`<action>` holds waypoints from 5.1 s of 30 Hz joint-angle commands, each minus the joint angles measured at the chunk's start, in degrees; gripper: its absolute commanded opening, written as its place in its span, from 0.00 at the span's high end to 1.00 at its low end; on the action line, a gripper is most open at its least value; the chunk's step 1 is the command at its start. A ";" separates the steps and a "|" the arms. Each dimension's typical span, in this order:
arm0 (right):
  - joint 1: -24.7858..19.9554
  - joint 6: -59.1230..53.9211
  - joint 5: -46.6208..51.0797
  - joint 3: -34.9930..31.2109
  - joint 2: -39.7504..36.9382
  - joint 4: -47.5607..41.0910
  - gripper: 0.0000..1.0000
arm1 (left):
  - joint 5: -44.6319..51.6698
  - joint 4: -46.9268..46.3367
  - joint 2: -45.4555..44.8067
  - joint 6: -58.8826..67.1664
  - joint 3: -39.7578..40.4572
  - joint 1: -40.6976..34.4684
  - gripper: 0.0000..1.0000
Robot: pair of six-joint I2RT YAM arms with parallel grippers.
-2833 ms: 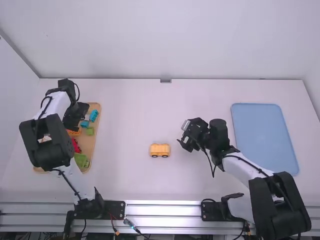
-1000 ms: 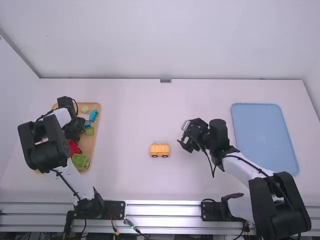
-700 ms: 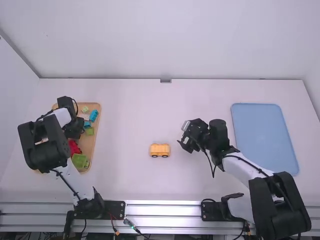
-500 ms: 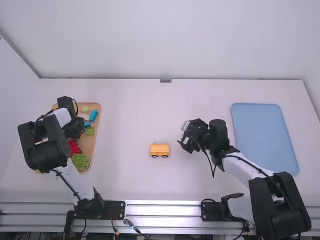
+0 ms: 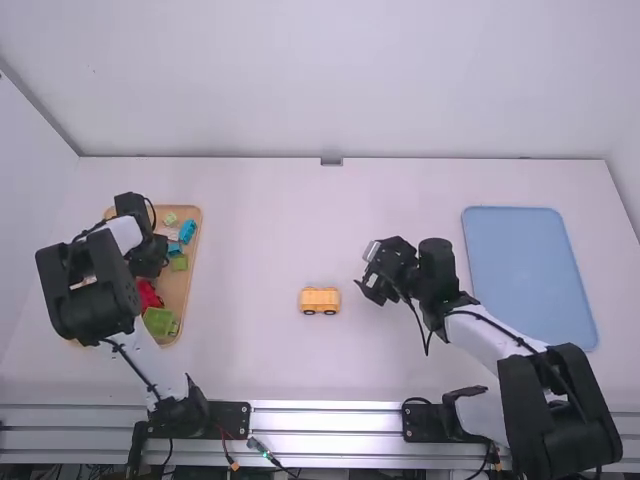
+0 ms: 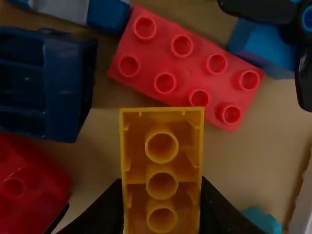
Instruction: Assemble lego blocks to make yellow taxi
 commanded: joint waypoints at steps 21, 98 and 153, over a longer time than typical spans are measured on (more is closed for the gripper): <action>-0.04 8.00 -9.90 -0.52 -0.72 7.32 0.01 | 9.38 -7.56 -6.82 17.70 9.60 -1.64 0.98; 7.19 60.70 -52.65 23.54 30.14 42.29 0.75 | 78.66 65.13 -28.57 62.01 -38.71 -32.79 0.83; 31.89 4.15 19.23 66.53 43.06 -60.43 1.00 | 84.28 21.57 -32.37 107.97 -30.23 14.12 0.01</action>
